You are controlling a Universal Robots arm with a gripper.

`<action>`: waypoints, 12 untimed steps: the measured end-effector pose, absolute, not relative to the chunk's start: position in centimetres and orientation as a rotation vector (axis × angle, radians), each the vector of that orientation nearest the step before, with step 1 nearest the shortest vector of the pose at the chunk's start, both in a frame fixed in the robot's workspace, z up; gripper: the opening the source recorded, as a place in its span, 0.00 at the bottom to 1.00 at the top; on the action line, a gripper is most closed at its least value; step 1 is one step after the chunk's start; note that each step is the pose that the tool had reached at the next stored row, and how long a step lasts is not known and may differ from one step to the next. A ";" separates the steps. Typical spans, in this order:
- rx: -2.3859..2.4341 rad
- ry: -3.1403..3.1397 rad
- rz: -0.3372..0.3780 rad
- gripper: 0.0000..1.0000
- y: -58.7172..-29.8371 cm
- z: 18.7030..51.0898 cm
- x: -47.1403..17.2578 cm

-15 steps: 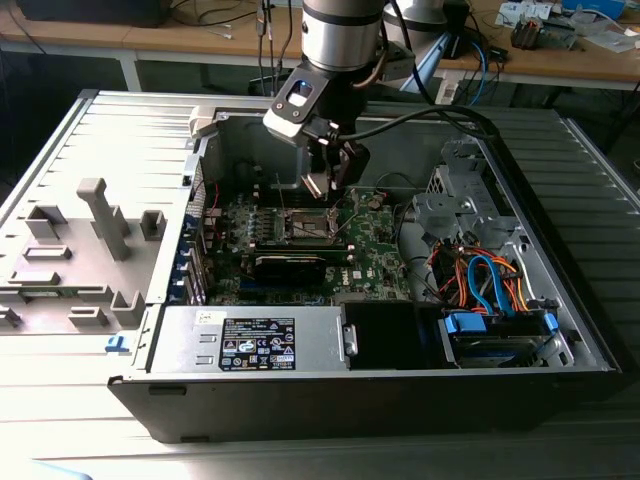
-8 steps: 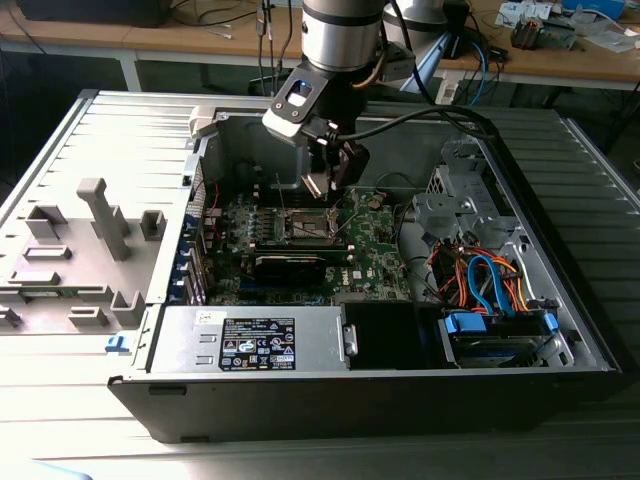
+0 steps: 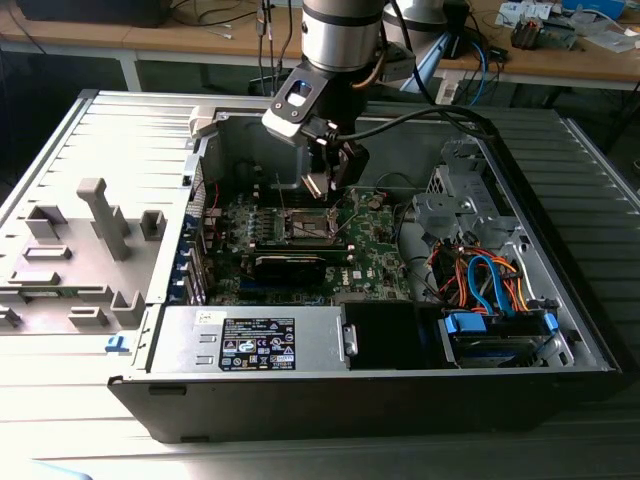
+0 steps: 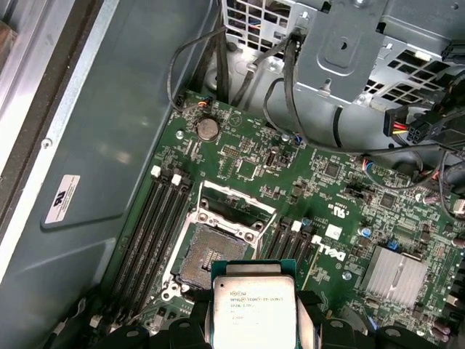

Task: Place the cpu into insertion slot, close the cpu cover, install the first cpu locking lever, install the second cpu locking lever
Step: 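Place the cpu into insertion slot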

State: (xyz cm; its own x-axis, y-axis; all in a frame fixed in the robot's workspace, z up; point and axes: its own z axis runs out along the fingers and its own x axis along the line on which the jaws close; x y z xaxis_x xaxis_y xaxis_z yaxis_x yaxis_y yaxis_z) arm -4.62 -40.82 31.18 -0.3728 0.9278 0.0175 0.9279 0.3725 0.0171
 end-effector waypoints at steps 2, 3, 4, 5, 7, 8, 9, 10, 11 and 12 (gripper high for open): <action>-1.759 -2.597 -0.038 0.55 -40.8 31.2 -4.6; -1.760 -2.596 -0.038 0.55 -40.8 31.2 -4.6; -1.761 -2.596 -0.038 0.55 -40.8 31.2 -4.6; -1.762 -2.595 -0.038 0.55 -40.8 31.2 -4.6; -1.764 -2.593 -0.038 0.55 -40.8 31.2 -4.6; -1.765 -2.593 -0.038 0.55 -40.8 31.2 -4.6; -1.766 -2.592 -0.038 0.55 -40.8 31.2 -4.6; -1.767 -2.592 -0.038 0.55 -40.8 31.2 -4.6; -1.768 -2.591 -0.038 0.55 -40.8 31.2 -4.6; -1.769 -2.590 -0.038 0.55 -40.8 31.2 -4.6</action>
State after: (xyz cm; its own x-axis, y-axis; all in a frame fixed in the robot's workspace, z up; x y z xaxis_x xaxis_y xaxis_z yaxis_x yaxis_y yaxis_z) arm -4.62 -40.82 31.15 -0.3641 0.9312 0.0175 0.9313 0.3638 0.0171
